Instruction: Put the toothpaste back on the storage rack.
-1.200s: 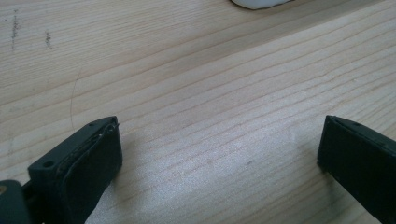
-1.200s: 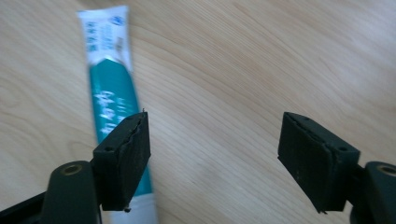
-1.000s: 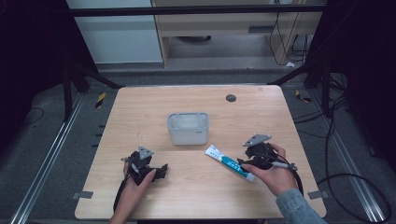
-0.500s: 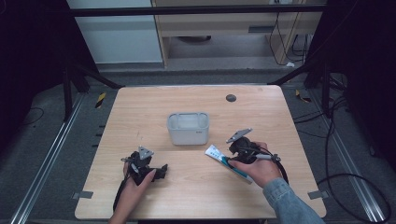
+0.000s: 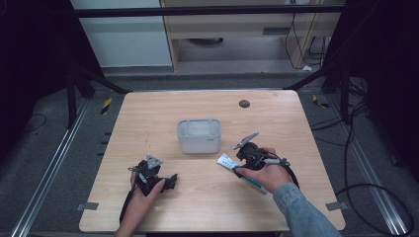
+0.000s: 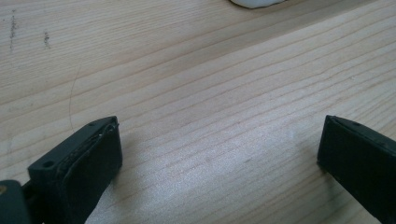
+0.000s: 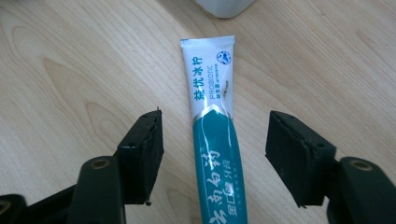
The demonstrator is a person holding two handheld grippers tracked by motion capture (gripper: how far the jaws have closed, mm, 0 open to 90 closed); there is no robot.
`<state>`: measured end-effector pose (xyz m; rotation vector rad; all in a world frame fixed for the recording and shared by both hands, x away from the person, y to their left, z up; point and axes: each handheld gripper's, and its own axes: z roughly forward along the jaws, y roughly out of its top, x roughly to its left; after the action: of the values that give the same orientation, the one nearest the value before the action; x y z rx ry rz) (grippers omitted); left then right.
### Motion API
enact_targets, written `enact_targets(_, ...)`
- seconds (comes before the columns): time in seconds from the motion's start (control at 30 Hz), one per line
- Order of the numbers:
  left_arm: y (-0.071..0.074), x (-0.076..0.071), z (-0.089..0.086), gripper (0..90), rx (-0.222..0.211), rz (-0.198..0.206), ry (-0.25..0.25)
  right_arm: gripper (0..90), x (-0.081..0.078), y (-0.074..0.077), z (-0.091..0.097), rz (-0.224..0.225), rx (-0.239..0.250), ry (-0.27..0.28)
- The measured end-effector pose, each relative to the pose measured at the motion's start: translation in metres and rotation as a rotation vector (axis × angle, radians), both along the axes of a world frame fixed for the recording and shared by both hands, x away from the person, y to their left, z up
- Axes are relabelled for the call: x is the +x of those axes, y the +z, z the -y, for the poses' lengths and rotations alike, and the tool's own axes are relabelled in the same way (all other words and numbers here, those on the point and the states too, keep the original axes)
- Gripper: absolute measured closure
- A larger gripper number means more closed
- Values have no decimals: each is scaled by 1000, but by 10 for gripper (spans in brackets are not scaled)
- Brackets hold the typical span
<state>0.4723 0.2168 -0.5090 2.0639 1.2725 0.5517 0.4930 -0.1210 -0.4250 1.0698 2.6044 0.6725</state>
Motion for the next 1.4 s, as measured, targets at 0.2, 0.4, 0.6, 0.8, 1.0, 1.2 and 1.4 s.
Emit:
enact_targets(0.2, 0, 1, 0, 0, 0, 0, -7, 364, 5, -8, -9, -8, -28, 4)
enact_targets(0.4, 0, 3, 1, 0, 0, 1, -6, 395, 16, -16, -17, -43, -17, 0)
enact_targets(0.6, 0, 4, 2, 0, -1, 1, -9, 448, 26, -21, -27, -67, -57, 4)
enact_targets(0.8, 0, 4, 2, 0, -1, 2, -9, 444, 33, -25, -30, -98, -74, -12)
enact_targets(1.0, 0, 4, 2, 0, -1, 1, -11, 448, 37, -29, -29, -116, -85, -25)
enact_targets(1.2, 0, 4, 2, 0, 0, 1, -11, 501, 37, -34, -31, -131, -89, -8)
enact_targets(1.4, 0, 4, 2, 0, 0, 1, -11, 526, 37, -40, -33, -142, -105, 9)
